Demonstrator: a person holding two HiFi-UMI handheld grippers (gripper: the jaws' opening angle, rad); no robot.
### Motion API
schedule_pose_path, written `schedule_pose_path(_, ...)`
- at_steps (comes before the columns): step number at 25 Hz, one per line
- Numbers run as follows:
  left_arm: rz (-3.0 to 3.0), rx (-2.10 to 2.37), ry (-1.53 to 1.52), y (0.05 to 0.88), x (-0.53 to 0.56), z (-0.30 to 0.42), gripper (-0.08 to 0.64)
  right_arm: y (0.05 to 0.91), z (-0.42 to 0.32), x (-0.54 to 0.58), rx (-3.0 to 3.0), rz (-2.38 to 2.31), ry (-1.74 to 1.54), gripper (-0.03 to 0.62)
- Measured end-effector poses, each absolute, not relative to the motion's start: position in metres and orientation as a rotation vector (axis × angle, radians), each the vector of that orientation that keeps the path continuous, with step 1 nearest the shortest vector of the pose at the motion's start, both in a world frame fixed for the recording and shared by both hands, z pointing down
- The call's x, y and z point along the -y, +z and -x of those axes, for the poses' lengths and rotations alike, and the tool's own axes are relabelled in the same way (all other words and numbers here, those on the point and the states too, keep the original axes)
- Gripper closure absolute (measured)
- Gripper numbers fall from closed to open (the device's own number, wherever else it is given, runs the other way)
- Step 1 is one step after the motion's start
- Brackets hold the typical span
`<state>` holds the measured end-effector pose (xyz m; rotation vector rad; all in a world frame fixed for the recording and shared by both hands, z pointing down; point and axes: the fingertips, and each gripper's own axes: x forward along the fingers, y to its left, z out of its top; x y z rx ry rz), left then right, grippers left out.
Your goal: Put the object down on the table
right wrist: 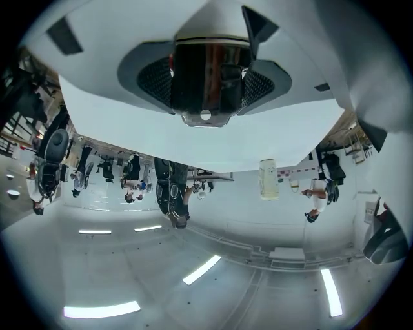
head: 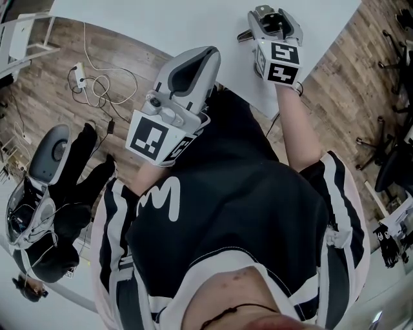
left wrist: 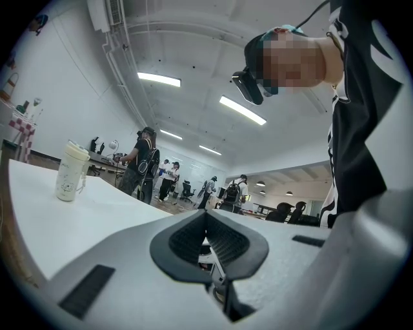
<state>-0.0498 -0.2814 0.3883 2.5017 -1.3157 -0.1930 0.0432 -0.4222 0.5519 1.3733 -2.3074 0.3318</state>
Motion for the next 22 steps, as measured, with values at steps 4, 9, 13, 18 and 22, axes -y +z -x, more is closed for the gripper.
schedule_pose_path(4, -2.482, 1.309, -0.209, 0.393, 0.288, 0.069, 0.557, 0.561, -0.024, 0.429, 2.276, -1.352, 0.32, 0.291)
schedule_pose_path(9, -2.476, 1.302, -0.223, 0.39, 0.298, 0.091, 0.557, 0.57, -0.002, 0.437, 2.231, -1.325, 0.305, 0.291)
schedule_pose_path(13, -2.483, 1.314, -0.231, 0.381, 0.289, 0.076, 0.557, 0.564, -0.022, 0.43, 2.225, -1.332, 0.291, 0.291)
schedule_pose_path(18, -2.488, 1.313, -0.236, 0.381, 0.285, 0.066, 0.556, 0.568, -0.031, 0.431, 2.214, -1.326, 0.288, 0.291)
schedule_pose_path(22, -2.492, 1.311, -0.247, 0.377, 0.28, 0.071, 0.556, 0.569, -0.028, 0.429, 2.202, -1.326, 0.272, 0.291)
